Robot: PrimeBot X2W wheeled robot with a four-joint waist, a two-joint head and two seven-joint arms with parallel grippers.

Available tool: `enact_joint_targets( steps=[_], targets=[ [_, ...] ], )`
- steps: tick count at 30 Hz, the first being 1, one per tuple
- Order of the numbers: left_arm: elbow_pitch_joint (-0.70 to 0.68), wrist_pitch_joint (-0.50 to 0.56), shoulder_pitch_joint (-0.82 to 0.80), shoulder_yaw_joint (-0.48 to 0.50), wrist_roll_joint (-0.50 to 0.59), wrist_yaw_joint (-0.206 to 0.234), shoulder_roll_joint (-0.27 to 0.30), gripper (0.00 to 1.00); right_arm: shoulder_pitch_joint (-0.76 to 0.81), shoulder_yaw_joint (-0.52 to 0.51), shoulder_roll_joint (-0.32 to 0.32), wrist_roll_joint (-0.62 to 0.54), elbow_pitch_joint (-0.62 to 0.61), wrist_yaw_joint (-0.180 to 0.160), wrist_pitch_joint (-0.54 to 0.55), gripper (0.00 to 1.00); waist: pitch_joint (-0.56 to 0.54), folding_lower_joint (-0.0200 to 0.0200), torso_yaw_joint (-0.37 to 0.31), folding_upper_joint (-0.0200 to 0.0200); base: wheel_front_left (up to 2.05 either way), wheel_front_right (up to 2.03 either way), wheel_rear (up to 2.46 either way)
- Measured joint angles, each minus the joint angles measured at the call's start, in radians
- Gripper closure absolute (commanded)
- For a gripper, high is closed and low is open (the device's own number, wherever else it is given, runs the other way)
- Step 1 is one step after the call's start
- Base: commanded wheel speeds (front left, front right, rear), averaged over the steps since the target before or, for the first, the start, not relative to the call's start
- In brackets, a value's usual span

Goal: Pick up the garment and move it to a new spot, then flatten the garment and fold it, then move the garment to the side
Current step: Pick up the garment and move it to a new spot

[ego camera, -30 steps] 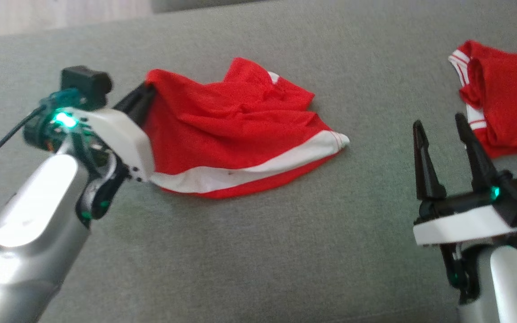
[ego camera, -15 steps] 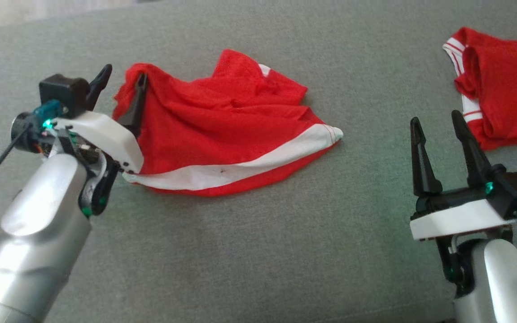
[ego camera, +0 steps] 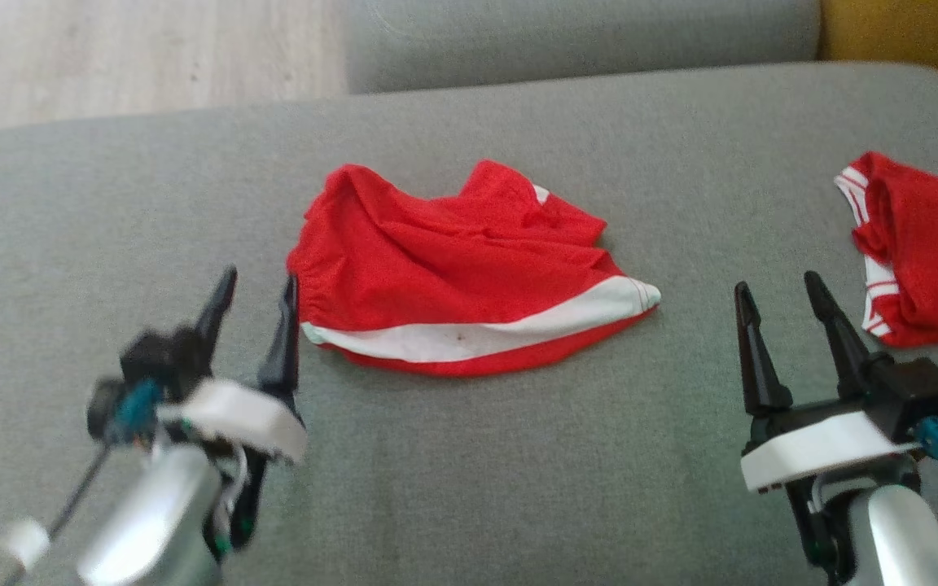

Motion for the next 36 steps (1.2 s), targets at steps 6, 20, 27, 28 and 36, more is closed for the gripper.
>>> enact_joint_targets(
  steps=[6, 20, 27, 28, 36],
  targets=[
    [-0.138, -0.044, 0.206, 0.041, -0.014, 0.107, -0.023, 0.0, 0.039, 0.004, 0.0, -0.007, 0.001, 0.0, 0.008, 0.0, -0.052, -0.0001, 0.034, 0.0, 0.0, 0.0, 0.0],
    [-0.32, -0.052, 0.463, 0.082, 0.043, 0.222, -0.011, 0.0, 0.142, 0.01, 0.0, -0.005, 0.022, 0.0, -0.002, 0.0, -0.103, 0.0001, 0.064, 0.0, 0.0, 0.0, 0.0],
    [-0.356, -0.052, 0.497, 0.085, 0.045, 0.238, -0.007, 0.0, 0.157, 0.002, 0.001, 0.001, 0.037, 0.0, -0.012, 0.0, -0.108, 0.0002, 0.069, 0.0, 0.0, 0.0, 0.0],
    [-0.358, -0.052, 0.497, 0.086, 0.045, 0.238, -0.006, 0.0, 0.157, 0.002, 0.001, 0.001, 0.039, 0.0, -0.013, 0.0, -0.108, 0.0002, 0.069, 0.0, 0.0, 0.0, 0.0],
    [-0.364, -0.051, 0.497, 0.087, 0.044, 0.238, -0.002, 0.0, 0.156, 0.003, 0.001, 0.009, 0.058, 0.0, -0.019, 0.0, -0.103, 0.0002, 0.067, 0.0, 0.0, 0.0, 0.0]
  ],
)
